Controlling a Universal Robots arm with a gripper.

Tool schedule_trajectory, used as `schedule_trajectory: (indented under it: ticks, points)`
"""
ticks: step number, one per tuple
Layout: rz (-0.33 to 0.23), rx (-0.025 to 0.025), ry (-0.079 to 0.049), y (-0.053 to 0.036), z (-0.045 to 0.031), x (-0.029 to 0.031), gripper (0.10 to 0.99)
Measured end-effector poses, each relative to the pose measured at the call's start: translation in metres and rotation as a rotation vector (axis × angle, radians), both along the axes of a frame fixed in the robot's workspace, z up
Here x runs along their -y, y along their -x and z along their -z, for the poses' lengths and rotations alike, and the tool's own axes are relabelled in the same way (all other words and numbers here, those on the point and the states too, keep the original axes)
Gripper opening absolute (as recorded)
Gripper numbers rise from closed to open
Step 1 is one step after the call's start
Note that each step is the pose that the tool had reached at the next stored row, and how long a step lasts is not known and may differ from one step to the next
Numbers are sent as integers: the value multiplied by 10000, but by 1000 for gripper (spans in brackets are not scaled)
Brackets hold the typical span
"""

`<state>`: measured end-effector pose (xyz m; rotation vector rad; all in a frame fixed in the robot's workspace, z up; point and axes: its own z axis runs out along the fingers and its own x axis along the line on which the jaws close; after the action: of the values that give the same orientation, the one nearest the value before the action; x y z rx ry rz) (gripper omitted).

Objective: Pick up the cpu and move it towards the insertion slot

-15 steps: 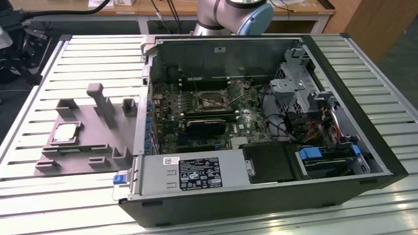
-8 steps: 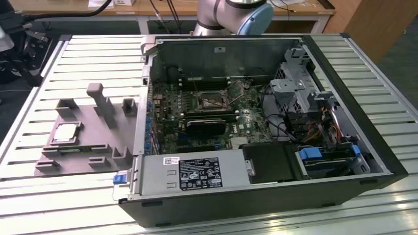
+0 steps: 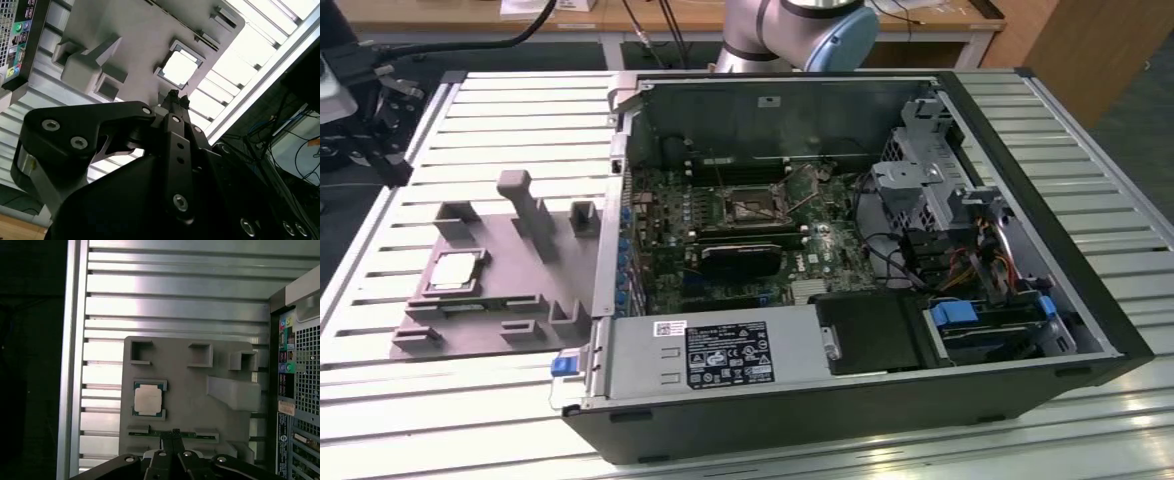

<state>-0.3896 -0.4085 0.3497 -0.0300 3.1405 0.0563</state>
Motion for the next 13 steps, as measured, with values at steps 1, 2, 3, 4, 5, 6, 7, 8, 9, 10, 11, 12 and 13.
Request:
schedule_trajectory:
  ticks: [1,2,3,4,5,6,7,8,9,10,11,12,13]
  points:
    - [-1,5,-1,3,18,0,102]
    - [0,10,0,6,36,0,102]
    - [0,15,0,9,54,0,102]
    - [-1,19,0,12,72,0,102]
    - [-1,22,0,14,90,0,102]
    - [0,24,0,17,108,0,102]
    - [0,26,0,19,126,0,102]
    - [-1,28,-1,21,144,0,102]
    - [0,29,0,24,163,0,102]
    - [0,31,0,26,181,0,102]
    - [-1,32,0,28,199,0,102]
    - [-1,34,0,31,217,0,102]
    - [0,35,-1,33,235,0,102]
